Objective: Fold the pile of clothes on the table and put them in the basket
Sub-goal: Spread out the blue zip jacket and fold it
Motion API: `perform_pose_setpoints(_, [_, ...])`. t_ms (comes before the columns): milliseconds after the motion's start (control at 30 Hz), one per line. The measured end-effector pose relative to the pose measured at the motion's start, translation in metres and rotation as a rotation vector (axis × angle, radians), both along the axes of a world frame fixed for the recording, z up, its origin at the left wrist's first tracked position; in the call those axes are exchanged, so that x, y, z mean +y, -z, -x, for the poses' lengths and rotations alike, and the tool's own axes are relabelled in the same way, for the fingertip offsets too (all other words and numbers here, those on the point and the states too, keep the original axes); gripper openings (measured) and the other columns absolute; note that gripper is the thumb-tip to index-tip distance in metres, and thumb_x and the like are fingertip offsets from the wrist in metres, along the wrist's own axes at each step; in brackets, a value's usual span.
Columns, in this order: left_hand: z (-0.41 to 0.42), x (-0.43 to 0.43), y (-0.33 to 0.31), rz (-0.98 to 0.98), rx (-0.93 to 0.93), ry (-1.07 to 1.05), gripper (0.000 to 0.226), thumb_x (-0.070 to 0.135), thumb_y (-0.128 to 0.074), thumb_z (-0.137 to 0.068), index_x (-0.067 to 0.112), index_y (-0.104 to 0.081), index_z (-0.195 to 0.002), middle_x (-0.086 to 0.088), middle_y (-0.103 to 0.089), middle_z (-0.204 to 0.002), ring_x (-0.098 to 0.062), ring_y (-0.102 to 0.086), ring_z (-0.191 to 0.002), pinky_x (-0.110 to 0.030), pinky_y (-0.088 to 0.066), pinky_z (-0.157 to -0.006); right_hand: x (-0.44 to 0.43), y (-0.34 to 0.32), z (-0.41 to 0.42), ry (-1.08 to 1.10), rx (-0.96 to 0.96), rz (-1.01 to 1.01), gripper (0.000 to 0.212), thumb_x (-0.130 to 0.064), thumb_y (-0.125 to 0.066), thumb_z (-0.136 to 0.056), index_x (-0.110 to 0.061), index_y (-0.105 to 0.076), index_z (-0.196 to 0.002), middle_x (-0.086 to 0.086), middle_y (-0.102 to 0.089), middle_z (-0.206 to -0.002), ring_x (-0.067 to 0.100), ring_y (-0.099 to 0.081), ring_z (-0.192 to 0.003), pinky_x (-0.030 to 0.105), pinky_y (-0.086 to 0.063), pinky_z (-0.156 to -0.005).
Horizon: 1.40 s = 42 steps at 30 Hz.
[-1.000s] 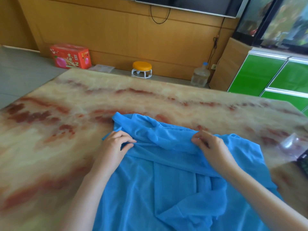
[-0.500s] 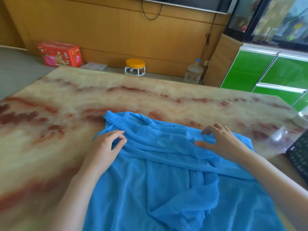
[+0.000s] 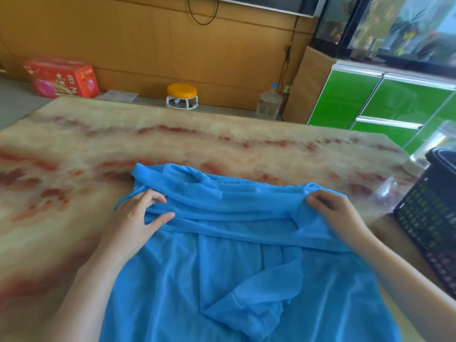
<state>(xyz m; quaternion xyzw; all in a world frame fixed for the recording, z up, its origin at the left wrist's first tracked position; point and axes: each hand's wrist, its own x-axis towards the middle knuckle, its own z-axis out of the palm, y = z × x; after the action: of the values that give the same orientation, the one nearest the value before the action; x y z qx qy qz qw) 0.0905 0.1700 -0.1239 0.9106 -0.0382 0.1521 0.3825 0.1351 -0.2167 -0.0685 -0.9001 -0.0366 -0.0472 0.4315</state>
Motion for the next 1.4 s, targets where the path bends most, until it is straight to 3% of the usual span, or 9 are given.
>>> perform_pose_setpoints(167, [-0.004, 0.0, -0.002, -0.042, -0.028, 0.004, 0.028, 0.013, -0.074, -0.078, 0.038, -0.061, -0.077, 0.009, -0.064, -0.116, -0.013, -0.046, -0.125, -0.029, -0.03, -0.105, -0.005, -0.028, -0.003, 0.1, 0.281, -0.493, 0.022, -0.014, -0.052, -0.095, 0.004, -0.061, -0.088, 0.007, -0.044, -0.061, 0.016, -0.038, -0.05, 0.024, -0.048, -0.048])
perform_pose_setpoints(233, [-0.002, 0.0, -0.003, -0.015, -0.045, 0.0, 0.028, 0.011, -0.072, -0.079, 0.037, -0.061, -0.075, 0.012, -0.064, -0.114, -0.01, -0.046, -0.124, -0.029, -0.03, -0.106, -0.01, -0.033, -0.007, 0.175, 0.424, -0.283, 0.021, -0.017, -0.055, -0.094, 0.0, -0.06, -0.084, 0.008, -0.04, -0.068, 0.02, -0.041, -0.054, 0.029, -0.057, -0.052])
perform_pose_setpoints(367, [0.001, -0.004, -0.004, 0.04, -0.031, 0.002, 0.018, 0.034, -0.065, -0.085, 0.027, -0.065, -0.068, 0.017, -0.067, -0.107, 0.0, -0.046, -0.122, -0.024, -0.03, -0.105, -0.013, -0.027, -0.013, 0.191, 0.327, 0.662, 0.046, -0.039, -0.049, -0.095, -0.009, -0.045, -0.061, 0.005, -0.048, -0.063, 0.026, -0.049, -0.066, 0.031, -0.033, -0.054])
perform_pose_setpoints(533, [0.0, 0.0, -0.005, -0.005, -0.077, -0.095, 0.005, 0.017, -0.066, -0.086, 0.018, -0.07, -0.084, 0.011, -0.065, -0.105, -0.01, -0.054, -0.115, -0.019, -0.034, -0.097, 0.001, -0.015, -0.015, 0.082, -0.009, 0.565, 0.028, -0.047, -0.062, -0.084, -0.021, -0.064, -0.095, -0.001, -0.052, -0.095, 0.024, -0.045, -0.102, 0.033, -0.034, -0.089])
perform_pose_setpoints(767, [-0.002, 0.005, 0.005, -0.089, 0.03, -0.084, 0.031, 0.012, -0.061, -0.088, 0.024, -0.065, -0.117, 0.003, -0.05, -0.138, -0.012, -0.035, -0.135, -0.027, -0.024, -0.11, 0.011, -0.001, -0.008, -0.196, 0.094, 0.558, 0.037, -0.031, -0.079, -0.072, -0.043, -0.05, -0.09, -0.007, -0.041, -0.103, 0.02, -0.04, -0.103, 0.03, -0.035, -0.093])
perform_pose_setpoints(933, [-0.002, 0.005, 0.004, -0.081, 0.069, -0.114, 0.04, 0.007, -0.055, -0.087, 0.025, -0.062, -0.121, 0.006, -0.048, -0.139, -0.014, -0.032, -0.137, -0.032, -0.021, -0.114, -0.004, -0.012, 0.006, -0.472, 0.124, 0.683, 0.077, -0.01, -0.071, -0.073, -0.074, -0.034, -0.096, -0.024, -0.031, -0.115, 0.009, -0.025, -0.102, 0.021, -0.023, -0.086])
perform_pose_setpoints(1067, [-0.001, 0.004, 0.002, -0.073, 0.087, -0.124, 0.043, 0.005, -0.054, -0.085, 0.024, -0.06, -0.124, 0.005, -0.048, -0.138, -0.016, -0.033, -0.135, -0.031, -0.02, -0.113, -0.02, -0.019, 0.014, -0.377, 0.185, 0.86, 0.029, -0.033, -0.073, -0.076, -0.055, -0.055, -0.07, -0.018, -0.038, -0.113, 0.012, -0.027, -0.105, 0.022, -0.021, -0.093])
perform_pose_setpoints(1167, [0.0, 0.001, -0.001, -0.087, 0.07, -0.152, 0.046, 0.0, -0.054, -0.083, 0.023, -0.06, -0.123, 0.004, -0.05, -0.137, -0.016, -0.036, -0.132, -0.029, -0.021, -0.11, -0.028, -0.029, 0.018, -0.316, 0.276, 0.978, 0.024, -0.036, -0.068, -0.079, -0.048, -0.047, -0.074, -0.011, -0.035, -0.115, 0.011, -0.022, -0.106, 0.021, -0.02, -0.095])
perform_pose_setpoints(1400, [0.001, -0.002, -0.005, -0.027, 0.061, -0.196, 0.035, 0.023, -0.057, -0.091, 0.025, -0.058, -0.126, 0.008, -0.036, -0.148, -0.007, -0.025, -0.14, -0.019, -0.019, -0.104, 0.066, -0.032, -0.01, -0.239, -0.138, 0.52, 0.008, -0.034, -0.07, -0.081, -0.031, -0.065, -0.086, -0.011, -0.057, -0.094, 0.019, -0.042, -0.1, 0.026, -0.029, -0.083])
